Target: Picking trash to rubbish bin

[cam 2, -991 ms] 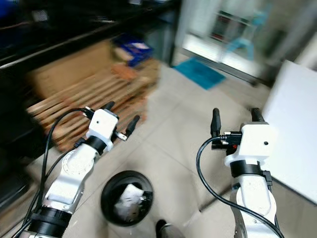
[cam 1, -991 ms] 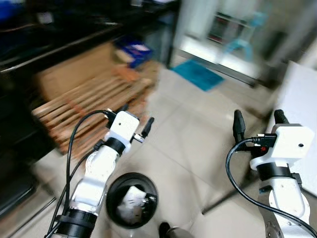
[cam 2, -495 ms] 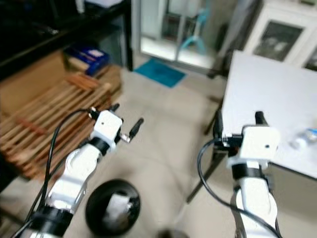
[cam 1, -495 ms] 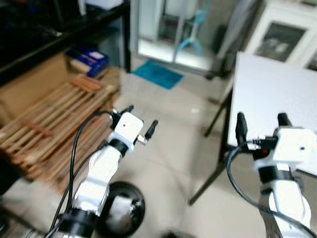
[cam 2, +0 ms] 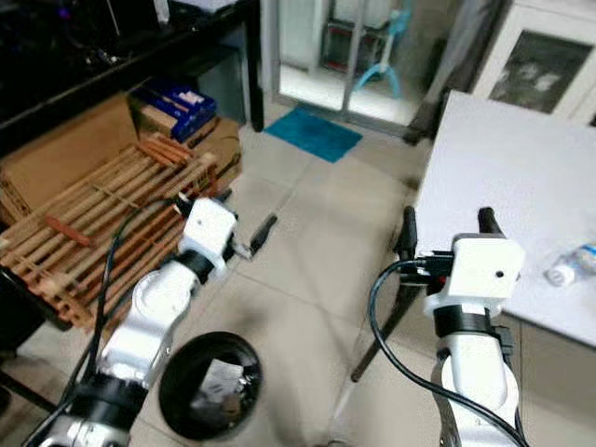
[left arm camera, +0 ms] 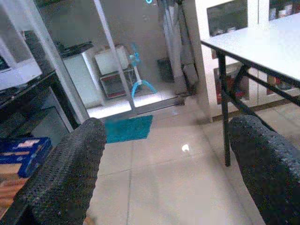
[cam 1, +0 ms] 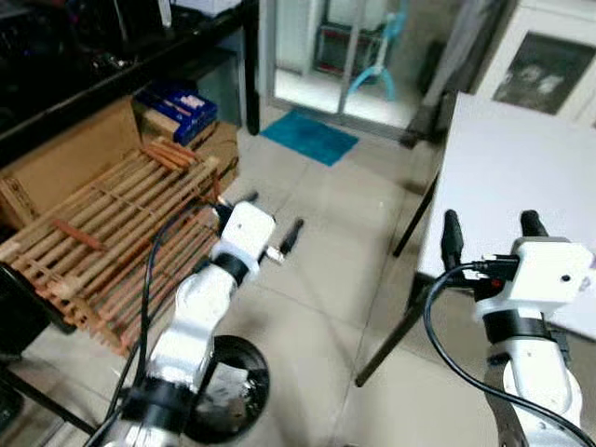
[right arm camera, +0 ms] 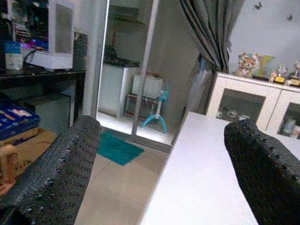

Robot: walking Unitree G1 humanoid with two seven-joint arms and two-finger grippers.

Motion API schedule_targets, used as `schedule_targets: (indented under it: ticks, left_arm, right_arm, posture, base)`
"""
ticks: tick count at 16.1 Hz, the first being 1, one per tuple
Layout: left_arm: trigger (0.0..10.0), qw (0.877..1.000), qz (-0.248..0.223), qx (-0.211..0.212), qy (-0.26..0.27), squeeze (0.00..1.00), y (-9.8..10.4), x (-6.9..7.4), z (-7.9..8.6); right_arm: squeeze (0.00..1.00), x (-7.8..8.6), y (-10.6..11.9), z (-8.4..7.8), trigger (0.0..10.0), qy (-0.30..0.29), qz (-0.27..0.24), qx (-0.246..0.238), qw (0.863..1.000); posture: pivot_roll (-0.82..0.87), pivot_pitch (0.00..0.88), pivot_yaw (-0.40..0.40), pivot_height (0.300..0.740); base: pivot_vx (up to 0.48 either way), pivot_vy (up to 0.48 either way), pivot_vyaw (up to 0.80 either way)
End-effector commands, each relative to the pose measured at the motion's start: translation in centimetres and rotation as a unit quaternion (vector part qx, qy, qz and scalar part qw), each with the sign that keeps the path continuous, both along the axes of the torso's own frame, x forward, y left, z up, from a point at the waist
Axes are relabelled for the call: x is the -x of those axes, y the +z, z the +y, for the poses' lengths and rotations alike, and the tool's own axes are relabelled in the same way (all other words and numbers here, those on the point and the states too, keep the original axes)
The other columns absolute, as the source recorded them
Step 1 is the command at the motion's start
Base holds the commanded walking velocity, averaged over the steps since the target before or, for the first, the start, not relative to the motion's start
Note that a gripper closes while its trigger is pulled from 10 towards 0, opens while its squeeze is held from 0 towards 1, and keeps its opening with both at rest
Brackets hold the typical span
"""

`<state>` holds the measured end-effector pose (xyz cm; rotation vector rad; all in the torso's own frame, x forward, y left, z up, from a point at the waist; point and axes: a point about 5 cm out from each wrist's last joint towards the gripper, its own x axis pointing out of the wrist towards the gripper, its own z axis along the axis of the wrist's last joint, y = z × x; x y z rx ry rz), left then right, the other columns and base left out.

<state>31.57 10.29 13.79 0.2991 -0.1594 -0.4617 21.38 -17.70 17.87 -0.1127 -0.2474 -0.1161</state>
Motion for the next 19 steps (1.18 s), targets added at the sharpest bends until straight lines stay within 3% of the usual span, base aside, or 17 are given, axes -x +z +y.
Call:
schedule_targets:
  ticks: [1, 7, 12, 19]
  left_arm:
    - [10.0, 1.0, 0.005, 0.001, -0.011, 0.0, -0.12, 0.03, -0.61]
    - [10.0, 1.0, 0.01, 0.006, -0.013, 0.0, -0.33, -0.05, -0.85]
    - [10.0, 1.0, 0.009, 0.007, -0.011, 0.0, -0.37, -0.08, -0.87]
    - [10.0, 1.0, 0.009, 0.005, -0.009, 0.0, -0.31, -0.35, -0.94]
  right_arm:
    - [0.0, 0.2, 0.45, -0.15, 10.0, -0.008, -0.01, 0.005, 1.0]
    - [0.0, 0.33, 0.43, -0.08, 10.0, -0.011, -0.006, 0.011, 1.0]
    - [0.0, 0.31, 0.48, -0.05, 10.0, -0.009, -0.007, 0.01, 1.0]
    - [0.0, 0.05, 0.56, 0.09, 10.0, -0.006, -0.012, 0.011, 1.0]
  posture:
    - [0.11, 0.077, -0.03, 0.74]
    - [0.1, 0.079, -0.028, 0.74]
    - [0.1, 0.081, -0.029, 0.74]
    - [0.11, 0.075, -0.026, 0.74]
  base:
    - [0.0, -0.469, 0.0]
    - [0.0, -0.469, 0.0]
    - [0.0, -0.469, -0.8]
    - [0.0, -0.469, 0.0]
